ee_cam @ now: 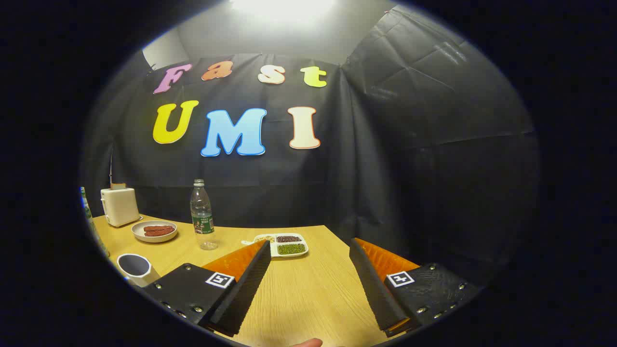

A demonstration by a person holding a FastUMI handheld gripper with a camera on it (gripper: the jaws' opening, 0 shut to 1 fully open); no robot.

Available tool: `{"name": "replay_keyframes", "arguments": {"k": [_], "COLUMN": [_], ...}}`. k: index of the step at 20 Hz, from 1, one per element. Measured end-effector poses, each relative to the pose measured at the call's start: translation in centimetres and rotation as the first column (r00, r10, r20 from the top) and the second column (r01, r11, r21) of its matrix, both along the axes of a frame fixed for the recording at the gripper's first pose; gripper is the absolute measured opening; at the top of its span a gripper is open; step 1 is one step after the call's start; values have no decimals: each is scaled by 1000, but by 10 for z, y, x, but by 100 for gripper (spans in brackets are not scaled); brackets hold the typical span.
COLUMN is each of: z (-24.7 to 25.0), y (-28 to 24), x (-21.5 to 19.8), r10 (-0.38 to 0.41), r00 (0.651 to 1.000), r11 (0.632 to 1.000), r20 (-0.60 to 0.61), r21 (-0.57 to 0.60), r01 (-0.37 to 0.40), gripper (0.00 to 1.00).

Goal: Take the bottle from table, then pour the juice into the cup, finally place the bottle on the coaster

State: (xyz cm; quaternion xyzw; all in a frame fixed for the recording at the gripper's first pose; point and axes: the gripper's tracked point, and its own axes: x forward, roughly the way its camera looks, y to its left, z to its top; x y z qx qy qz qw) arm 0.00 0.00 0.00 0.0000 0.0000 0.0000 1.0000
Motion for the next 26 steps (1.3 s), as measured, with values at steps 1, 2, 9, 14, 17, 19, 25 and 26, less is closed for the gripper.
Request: {"name": "replay_keyframes", "arguments": {"k": [1, 2, 9, 14, 17, 19, 25, 26], "z": [6, 15, 50, 62, 59, 54, 29, 23], "y": [6, 14, 89, 164, 219, 261, 381, 394], "x": [-9, -19, -93, -129, -145, -153, -177, -180], "r10": [-6, -7, -24, 95, 184, 262, 491, 517], "r00": [1000, 1000, 995, 984, 970, 951, 861, 848], "r11": [1000, 1000, 995, 982, 972, 953, 854, 841], "r20": [-2, 5, 94, 150, 159, 163, 130, 119], "r21": [-10, -14, 100, 146, 118, 111, 122, 117], "r01": [6, 7, 14, -117, -204, -282, -506, -529], "gripper": [99, 99, 99, 99, 99, 99, 99, 99]}}
